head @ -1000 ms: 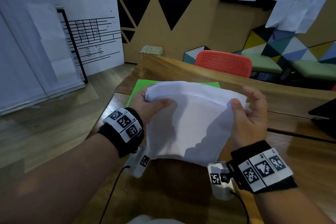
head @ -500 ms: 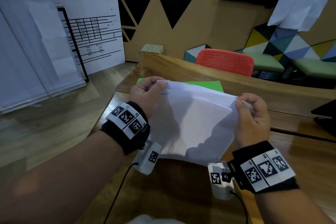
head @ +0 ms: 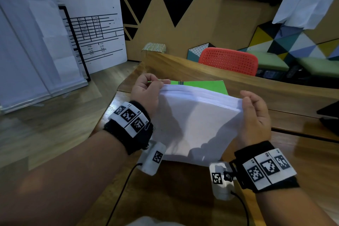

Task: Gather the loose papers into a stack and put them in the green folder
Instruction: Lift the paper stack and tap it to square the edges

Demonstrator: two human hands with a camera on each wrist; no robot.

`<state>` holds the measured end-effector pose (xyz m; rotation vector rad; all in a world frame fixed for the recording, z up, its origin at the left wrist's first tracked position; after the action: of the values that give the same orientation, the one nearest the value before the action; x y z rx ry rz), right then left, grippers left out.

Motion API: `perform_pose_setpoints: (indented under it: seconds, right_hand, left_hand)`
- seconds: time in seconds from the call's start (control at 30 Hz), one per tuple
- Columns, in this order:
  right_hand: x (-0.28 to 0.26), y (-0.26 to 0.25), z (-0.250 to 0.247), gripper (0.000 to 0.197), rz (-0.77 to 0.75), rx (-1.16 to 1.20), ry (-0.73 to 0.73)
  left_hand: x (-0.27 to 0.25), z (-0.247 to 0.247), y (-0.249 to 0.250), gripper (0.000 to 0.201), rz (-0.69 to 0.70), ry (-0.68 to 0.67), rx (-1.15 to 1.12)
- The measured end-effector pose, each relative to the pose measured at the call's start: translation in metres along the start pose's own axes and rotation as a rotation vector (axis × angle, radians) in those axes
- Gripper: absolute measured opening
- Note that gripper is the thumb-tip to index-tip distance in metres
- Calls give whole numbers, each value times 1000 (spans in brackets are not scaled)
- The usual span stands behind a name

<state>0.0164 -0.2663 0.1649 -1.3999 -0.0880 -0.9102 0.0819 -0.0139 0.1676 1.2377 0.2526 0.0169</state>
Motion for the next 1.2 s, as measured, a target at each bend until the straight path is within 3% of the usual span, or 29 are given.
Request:
perform_pose_setpoints:
  seconds: [0.07, 0.1, 0.17, 0.2, 0.27, 0.3, 0.37, 0.43, 0.5, 0.6, 0.63, 0.73, 0.97, 1.0, 1.03, 1.1, 1.13, 1.17, 1.2]
  right_hand:
    - [-7, 9, 1, 43, 54, 43, -110]
    - [-11, 14, 3, 50, 76, 39, -146]
    - [-18, 23, 6, 35, 138, 21, -170]
    - [-20, 25, 7, 27, 161, -16, -163]
    - [-21, 27, 7, 25, 183, -57, -135]
    - [-21, 27, 7, 24, 196, -31, -118]
    - [-21, 24, 6, 18, 224, 87, -101]
    - [-19, 20, 4, 38, 228, 148, -103]
    - [-16, 15, 3, 43, 209, 137, -97]
    - [-11, 14, 8, 18, 230, 133, -65]
    - [-8, 13, 9, 10, 226, 121, -40]
    - [-2, 14, 11, 11, 208, 88, -15]
    - [5, 15, 10, 7, 182, 23, -26]
    - [3, 16, 7, 12, 175, 14, -26]
    - [2, 20, 5, 33, 178, 11, -52]
    - [-7, 29, 5, 79, 206, 71, -119]
    - [-15, 30, 8, 87, 222, 88, -158]
    - [-22, 34, 10, 80, 251, 62, -183]
    - [-28, 36, 11, 62, 278, 17, -182]
  left_hand:
    - [-1, -3, -3, 12, 19, 7, 37]
    - [-2, -3, -6, 27, 22, -12, 68]
    - [-5, 1, -20, 63, -6, -91, 192]
    - [-8, 4, -26, 59, -13, -124, 256]
    - [-13, 1, -31, 21, -59, -70, 319]
    - [-14, -3, -31, 20, -72, -42, 310]
    - [-15, -10, -29, 22, -65, -34, 261]
    - [-14, -12, -24, 22, -48, -43, 221]
    - [-13, -12, -19, 24, -13, -79, 187]
    - [-7, -11, -14, 8, -29, -33, 60]
    - [-4, -11, -14, 20, -39, -22, 8]
    - [-1, -7, -11, 44, -52, -14, 23]
    - [1, -8, -9, 30, -44, -20, 64]
    - [2, -9, -11, 23, -43, -22, 66]
    - [1, -10, -14, 17, -46, -27, 62]
    - [-3, -9, -25, 59, -73, -67, 109]
    - [-6, -8, -32, 76, -92, -95, 148]
    - [-9, -7, -38, 71, -110, -110, 182]
    - [-11, -8, -43, 47, -138, -98, 210]
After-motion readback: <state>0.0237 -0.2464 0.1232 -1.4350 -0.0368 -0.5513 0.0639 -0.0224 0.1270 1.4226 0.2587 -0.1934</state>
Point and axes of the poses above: each hand's wrist, its own x-axis towards the middle knuckle, its own z-axis out of the palm, y = z × x, the point moved 7 cm from there along x, towards the middle knuckle, and after that the axes turned 15 degrees about -z, right-handed, at the moved point
